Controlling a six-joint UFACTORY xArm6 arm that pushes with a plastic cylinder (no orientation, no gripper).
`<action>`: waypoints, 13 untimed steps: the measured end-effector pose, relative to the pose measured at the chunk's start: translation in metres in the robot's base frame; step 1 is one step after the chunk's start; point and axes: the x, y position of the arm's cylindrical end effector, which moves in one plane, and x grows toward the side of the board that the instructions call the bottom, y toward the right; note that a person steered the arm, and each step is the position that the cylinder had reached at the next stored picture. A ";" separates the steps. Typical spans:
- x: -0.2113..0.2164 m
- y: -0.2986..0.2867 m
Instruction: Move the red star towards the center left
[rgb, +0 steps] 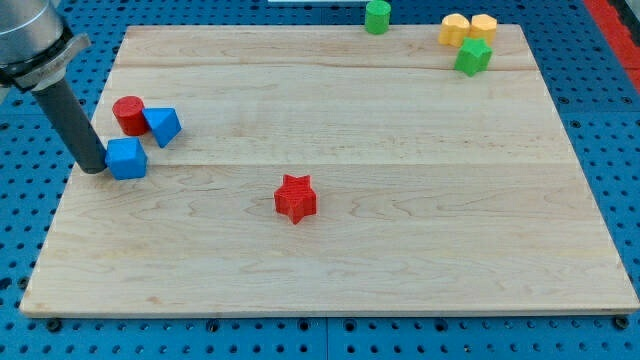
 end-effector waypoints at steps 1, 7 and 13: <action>0.039 0.012; 0.070 0.292; 0.074 0.213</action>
